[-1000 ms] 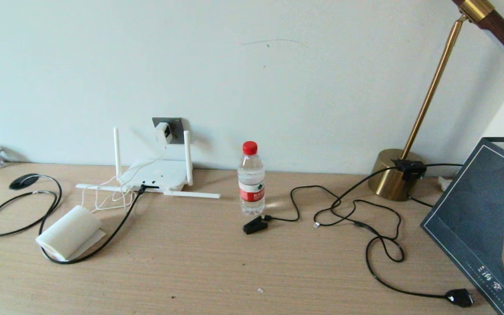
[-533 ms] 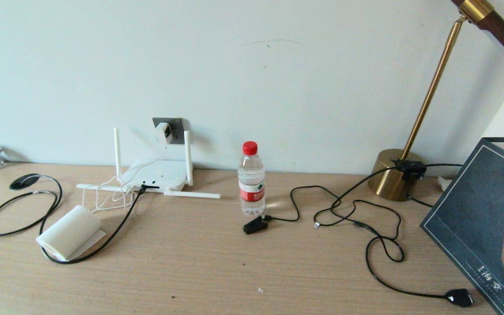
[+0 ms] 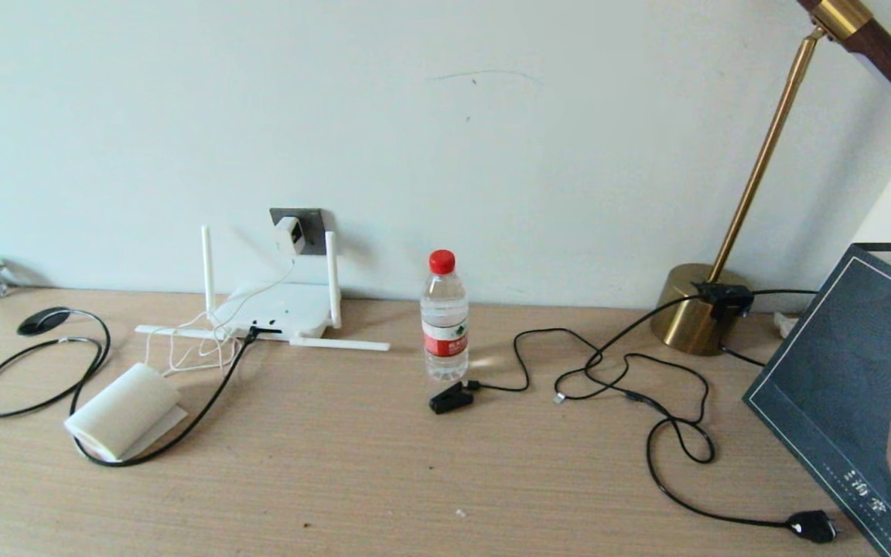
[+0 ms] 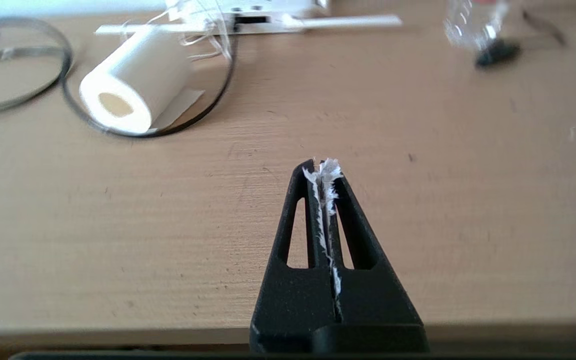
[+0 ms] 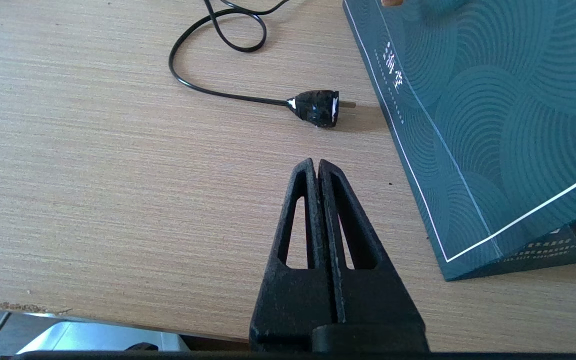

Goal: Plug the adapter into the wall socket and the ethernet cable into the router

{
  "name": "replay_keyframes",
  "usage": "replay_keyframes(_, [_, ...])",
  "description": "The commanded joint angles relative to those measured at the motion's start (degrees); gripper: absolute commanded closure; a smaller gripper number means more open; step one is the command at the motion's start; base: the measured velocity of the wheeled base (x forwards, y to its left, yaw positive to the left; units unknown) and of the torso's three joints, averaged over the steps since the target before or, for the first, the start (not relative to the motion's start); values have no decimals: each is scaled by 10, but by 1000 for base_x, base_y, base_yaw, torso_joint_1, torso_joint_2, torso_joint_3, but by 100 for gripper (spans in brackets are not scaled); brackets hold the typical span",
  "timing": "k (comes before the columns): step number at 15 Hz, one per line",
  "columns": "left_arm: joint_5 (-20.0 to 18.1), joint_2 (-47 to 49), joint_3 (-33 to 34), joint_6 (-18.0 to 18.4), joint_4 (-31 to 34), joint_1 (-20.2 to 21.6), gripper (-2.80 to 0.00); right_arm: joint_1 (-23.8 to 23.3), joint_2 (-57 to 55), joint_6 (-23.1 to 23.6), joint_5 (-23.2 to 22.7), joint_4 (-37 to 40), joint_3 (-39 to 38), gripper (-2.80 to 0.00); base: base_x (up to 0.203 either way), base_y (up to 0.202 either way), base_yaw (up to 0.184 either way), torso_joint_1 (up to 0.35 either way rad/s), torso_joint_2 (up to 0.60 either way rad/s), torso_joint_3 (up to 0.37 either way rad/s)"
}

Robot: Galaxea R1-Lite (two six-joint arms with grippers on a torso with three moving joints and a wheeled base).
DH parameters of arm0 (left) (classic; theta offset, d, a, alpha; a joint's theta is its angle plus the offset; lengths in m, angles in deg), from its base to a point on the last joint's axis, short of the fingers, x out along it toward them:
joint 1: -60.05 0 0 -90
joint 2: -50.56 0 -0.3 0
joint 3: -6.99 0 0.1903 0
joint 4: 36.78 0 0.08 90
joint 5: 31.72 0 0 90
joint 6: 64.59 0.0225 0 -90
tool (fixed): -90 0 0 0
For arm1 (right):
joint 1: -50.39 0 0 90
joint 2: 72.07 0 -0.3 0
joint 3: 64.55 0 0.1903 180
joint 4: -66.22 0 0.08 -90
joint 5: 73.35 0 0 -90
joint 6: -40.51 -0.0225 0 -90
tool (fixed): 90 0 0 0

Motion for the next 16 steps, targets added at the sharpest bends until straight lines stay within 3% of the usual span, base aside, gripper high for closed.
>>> replay_keyframes(1, [3, -1, 7, -11, -12, 0, 0, 0, -1, -1, 0, 1, 0, 0, 0, 0, 0, 0, 0, 0])
replay_keyframes(8, [3, -1, 6, -11, -12, 0, 0, 0, -1, -16, 17, -51, -19, 0, 0, 0, 0, 0, 0, 0])
replay_keyframes(16, [3, -1, 6, -11, -11, 0, 0, 0, -1, -14, 17, -51, -19, 0, 0, 0, 0, 0, 0, 0])
